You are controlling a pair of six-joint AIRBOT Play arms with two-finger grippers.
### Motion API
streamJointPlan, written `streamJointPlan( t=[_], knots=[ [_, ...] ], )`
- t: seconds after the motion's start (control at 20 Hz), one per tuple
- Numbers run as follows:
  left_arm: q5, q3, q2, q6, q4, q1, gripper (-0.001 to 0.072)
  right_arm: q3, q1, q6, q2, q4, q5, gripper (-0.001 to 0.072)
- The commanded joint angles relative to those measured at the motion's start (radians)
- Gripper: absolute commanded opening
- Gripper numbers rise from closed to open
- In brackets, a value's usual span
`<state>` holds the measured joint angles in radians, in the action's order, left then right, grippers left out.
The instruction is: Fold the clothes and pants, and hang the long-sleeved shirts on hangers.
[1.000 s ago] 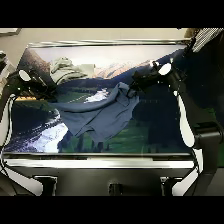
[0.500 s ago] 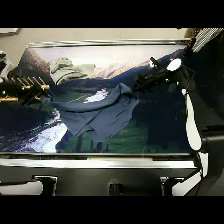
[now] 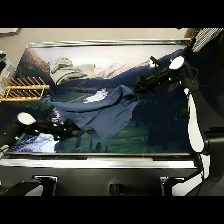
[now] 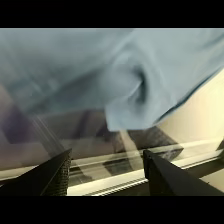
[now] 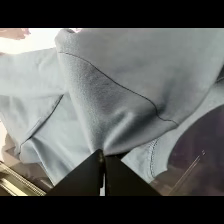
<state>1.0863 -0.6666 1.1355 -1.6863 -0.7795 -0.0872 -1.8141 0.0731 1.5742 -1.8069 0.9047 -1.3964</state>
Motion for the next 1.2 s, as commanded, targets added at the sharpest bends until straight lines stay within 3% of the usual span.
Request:
streamJointPlan(
  t=[0.0, 0.25, 0.7, 0.85, 1.0, 1.05, 1.15],
  knots=[
    [-0.147, 0.081, -0.004, -0.054, 0.058, -0.155, 0.0525, 0.0, -0.001, 0.011, 0.001, 0.002, -0.027, 0.0028],
    [-0.199, 0.081, 0.1, -0.05, 0.175, -0.234, 0.0525, 0.0, -0.001, 0.028, 0.001, 0.002, -0.045, 0.0028],
    [-0.317, 0.07, 0.172, -0.049, 0.178, -0.247, 0.0524, 0.0, -0.001, 0.044, 0.002, 0.002, -0.064, 0.0028],
    [-0.308, 0.022, 0.23, -0.012, 0.178, -0.247, 0.0503, 0.0, -0.001, 0.045, 0.002, 0.002, -0.072, 0.0028],
    [-0.275, -0.047, 0.266, 0.019, 0.178, -0.246, 0.0215, 0.0, -0.001, 0.05, 0.002, 0.001, -0.072, 0.0028],
    [-0.257, -0.074, 0.264, 0.049, 0.178, -0.239, 0.0008, 0.0, -0.001, 0.062, 0.005, 0.001, -0.071, 0.0028],
    [-0.19, -0.145, 0.253, 0.099, 0.177, -0.208, 0.0015, 0.0, -0.001, 0.064, 0.023, -0.001, -0.062, 0.0028]
  ],
)
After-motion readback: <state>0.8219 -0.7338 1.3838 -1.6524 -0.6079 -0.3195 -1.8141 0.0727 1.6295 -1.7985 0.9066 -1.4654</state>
